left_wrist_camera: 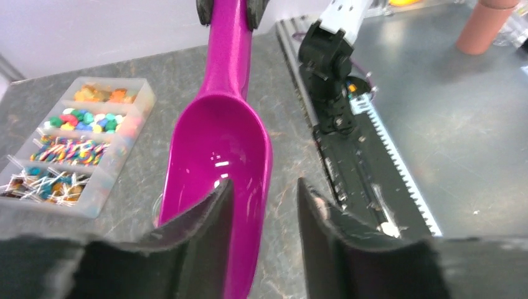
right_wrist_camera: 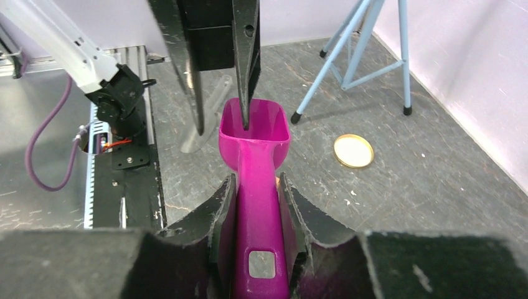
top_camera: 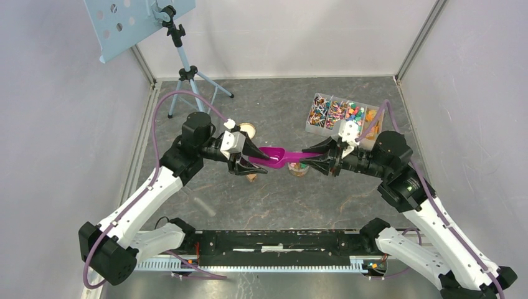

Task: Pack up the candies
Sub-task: Adjust the spatula, then scoop the fake candies from the storage box.

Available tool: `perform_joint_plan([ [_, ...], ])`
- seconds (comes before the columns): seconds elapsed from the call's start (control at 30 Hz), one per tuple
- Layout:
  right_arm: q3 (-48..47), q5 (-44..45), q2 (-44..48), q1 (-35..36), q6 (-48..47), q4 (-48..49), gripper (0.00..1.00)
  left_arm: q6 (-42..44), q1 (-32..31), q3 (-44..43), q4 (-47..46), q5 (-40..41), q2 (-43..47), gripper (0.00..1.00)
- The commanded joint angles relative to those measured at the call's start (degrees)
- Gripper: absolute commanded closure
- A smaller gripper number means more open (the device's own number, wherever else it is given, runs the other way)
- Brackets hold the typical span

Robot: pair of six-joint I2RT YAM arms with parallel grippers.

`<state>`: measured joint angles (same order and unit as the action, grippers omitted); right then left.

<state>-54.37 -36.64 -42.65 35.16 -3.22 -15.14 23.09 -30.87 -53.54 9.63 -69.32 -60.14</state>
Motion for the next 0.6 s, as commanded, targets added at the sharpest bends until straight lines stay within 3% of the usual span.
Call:
perform_joint_plan([
  [0.0, -1.3, 2.0, -1.1, -2.3, 0.3, 1.7, 1.00, -5.9, 0.1, 1.4, -7.9, 6.2, 2.0, 0.36],
  [0.07, -2.4, 4.8, -1.8, -3.3, -0.5, -0.5, 1.00, -6.5, 0.2, 2.2, -8.9, 7.7, 2.6, 0.02],
  [0.2, -4.4, 13.5, -2.6, -4.5, -2.3, -4.5, 1.00, -13.2, 0.1, 2.8, -12.9, 15.0, 2.9, 0.00],
  [0.3, -5.6, 25.7, -3.1, -4.9, -2.0, -6.4, 1.00, -28.7, 0.1, 1.7, -15.9, 28.0, 1.0, 0.00],
  [0.37, -6.1, 35.4, -3.3, -4.9, -0.9, -6.9, 1.00, -33.8, 0.1, -1.1, -14.6, 33.4, -1.9, 0.00],
  [0.57, -6.3, 56.1, -6.5, -5.0, 0.6, -8.4, 1.00, -41.0, -0.1, -8.4, -13.4, 37.9, -13.0, 0.00],
])
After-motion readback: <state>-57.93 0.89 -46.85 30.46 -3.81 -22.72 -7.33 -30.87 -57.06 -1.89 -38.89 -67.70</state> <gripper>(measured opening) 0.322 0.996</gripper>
